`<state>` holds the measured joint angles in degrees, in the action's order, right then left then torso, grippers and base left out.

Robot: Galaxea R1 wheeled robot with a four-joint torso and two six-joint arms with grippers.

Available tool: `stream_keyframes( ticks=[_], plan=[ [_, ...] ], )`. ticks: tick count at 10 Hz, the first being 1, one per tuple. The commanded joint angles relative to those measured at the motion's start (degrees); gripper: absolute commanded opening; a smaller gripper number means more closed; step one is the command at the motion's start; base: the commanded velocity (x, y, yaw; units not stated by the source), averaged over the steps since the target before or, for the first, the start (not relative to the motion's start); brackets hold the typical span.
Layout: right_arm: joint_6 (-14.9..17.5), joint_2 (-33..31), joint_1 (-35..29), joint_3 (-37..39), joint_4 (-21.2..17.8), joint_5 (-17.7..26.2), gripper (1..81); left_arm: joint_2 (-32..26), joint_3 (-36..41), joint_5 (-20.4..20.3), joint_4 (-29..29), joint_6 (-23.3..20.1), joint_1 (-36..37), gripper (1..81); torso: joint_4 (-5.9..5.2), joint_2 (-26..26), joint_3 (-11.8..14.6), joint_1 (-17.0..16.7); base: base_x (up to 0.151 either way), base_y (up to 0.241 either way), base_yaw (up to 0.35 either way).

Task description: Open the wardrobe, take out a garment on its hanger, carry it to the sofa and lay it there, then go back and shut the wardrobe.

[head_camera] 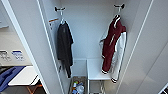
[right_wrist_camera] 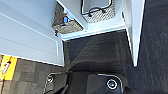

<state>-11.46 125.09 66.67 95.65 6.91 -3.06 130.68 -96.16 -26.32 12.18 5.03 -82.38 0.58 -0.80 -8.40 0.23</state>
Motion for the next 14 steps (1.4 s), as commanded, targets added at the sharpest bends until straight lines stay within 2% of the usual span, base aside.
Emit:
stream_keyframes(
  ticks=[1,5,9,11,14],
  plan=[
    [-0.14,7.39,4.04,9.28,-1.55,1.92,81.1,6.79,-8.87,5.58,-1.63,0.24,1.3,81.1,0.0,0.0,-0.02,0.0,0.0,0.0,0.0],
    [0.38,17.06,9.76,19.38,-0.5,2.26,81.1,16.8,-22.31,11.54,-1.9,0.24,1.21,81.1,0.0,-0.02,0.02,-0.02,0.0,0.0,0.0],
    [1.0,25.92,14.5,29.28,-0.41,4.38,81.1,23.82,-31.79,19.71,-1.63,0.24,0.69,81.1,0.0,-0.04,0.06,-0.09,0.0,0.0,0.0],
    [1.35,31.74,16.69,37.76,0.03,4.47,81.1,28.5,-37.87,22.89,-1.63,0.24,0.51,81.1,0.0,-0.04,0.09,-0.09,0.0,0.0,0.0],
    [1.35,41.65,19.16,52.4,2.48,4.38,81.1,35.95,-49.01,25.44,-1.02,0.15,-0.11,81.1,0.0,-0.06,0.11,-0.13,0.0,0.0,0.0]
  ],
)
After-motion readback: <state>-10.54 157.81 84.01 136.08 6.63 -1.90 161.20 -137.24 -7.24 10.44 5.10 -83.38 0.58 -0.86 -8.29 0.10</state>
